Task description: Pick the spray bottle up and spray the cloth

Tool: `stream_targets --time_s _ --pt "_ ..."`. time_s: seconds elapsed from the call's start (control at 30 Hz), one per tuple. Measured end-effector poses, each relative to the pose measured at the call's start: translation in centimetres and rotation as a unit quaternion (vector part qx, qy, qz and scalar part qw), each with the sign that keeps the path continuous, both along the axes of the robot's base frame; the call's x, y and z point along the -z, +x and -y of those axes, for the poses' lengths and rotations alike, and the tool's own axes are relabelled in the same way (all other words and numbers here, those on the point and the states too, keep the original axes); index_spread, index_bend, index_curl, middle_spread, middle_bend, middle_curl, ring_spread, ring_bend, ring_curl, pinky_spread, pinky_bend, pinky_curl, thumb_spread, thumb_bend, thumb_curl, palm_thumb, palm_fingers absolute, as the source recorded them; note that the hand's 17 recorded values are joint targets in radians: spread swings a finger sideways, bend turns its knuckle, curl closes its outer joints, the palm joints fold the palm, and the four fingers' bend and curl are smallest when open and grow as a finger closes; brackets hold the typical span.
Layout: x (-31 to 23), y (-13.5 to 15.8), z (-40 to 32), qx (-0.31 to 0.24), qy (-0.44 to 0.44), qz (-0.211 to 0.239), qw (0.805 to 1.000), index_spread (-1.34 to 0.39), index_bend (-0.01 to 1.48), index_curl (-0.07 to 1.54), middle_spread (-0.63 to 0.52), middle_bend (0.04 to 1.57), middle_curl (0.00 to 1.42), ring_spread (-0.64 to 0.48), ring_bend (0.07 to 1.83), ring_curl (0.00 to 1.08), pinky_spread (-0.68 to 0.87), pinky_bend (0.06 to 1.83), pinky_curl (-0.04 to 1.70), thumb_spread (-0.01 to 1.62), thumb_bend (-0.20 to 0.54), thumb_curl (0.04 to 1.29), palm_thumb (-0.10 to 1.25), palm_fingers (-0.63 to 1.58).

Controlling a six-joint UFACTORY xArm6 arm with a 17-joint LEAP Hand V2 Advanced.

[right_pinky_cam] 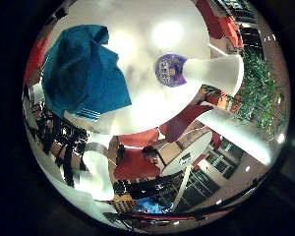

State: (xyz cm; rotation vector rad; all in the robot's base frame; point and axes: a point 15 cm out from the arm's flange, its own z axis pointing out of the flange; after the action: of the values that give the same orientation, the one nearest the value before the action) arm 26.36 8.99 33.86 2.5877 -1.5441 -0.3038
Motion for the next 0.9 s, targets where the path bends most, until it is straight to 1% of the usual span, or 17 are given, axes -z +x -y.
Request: stream_targets --time_s 0.1,0.2,0.3,0.43,0.5,0.6,0.7,0.9 --pt "-0.1 -1.1 0.1 0.001 0.006 0.006 1.0 -0.27 0.18 0.37 -0.07 0.34 0.43 0.14 0.38 0.22 0.36 0.24 0.25 1.17 -0.017 0.37 0.77 0.42" --pt "-1.3 -1.3 0.3 0.005 0.016 0.033 0.999 -0.27 0.17 0.36 -0.07 0.34 0.43 0.14 0.39 0.23 0.37 0.25 0.25 1.17 -0.019 0.37 0.76 0.42" --pt "-2.4 -0.7 0.7 0.014 0.026 0.063 0.998 -0.27 0.15 0.33 -0.07 0.34 0.43 0.13 0.42 0.24 0.37 0.29 0.26 1.18 -0.027 0.36 0.7 0.4" --pt "-4.4 0.8 2.2 0.056 0.053 0.121 0.99 -0.27 0.16 0.31 -0.07 0.34 0.43 0.13 0.45 0.24 0.37 0.33 0.27 1.18 -0.029 0.35 0.62 0.38" --pt "-5.3 1.4 2.7 0.075 0.076 0.141 0.984 -0.27 0.16 0.31 -0.07 0.35 0.43 0.12 0.47 0.25 0.37 0.35 0.27 1.18 -0.027 0.34 0.6 0.37" --pt "-6.8 2.4 4.1 0.112 0.113 0.173 0.972 -0.26 0.16 0.3 -0.07 0.35 0.43 0.11 0.49 0.25 0.37 0.37 0.27 1.16 -0.026 0.33 0.55 0.37" --pt "-8.3 3.5 5.9 0.156 0.154 0.206 0.954 -0.26 0.16 0.3 -0.07 0.36 0.43 0.11 0.51 0.25 0.37 0.39 0.27 1.15 -0.026 0.32 0.53 0.36" --pt "-10.4 5.2 10.3 0.234 0.238 0.266 0.904 -0.25 0.16 0.3 -0.05 0.38 0.43 0.12 0.53 0.25 0.37 0.42 0.27 1.11 -0.023 0.31 0.52 0.35"
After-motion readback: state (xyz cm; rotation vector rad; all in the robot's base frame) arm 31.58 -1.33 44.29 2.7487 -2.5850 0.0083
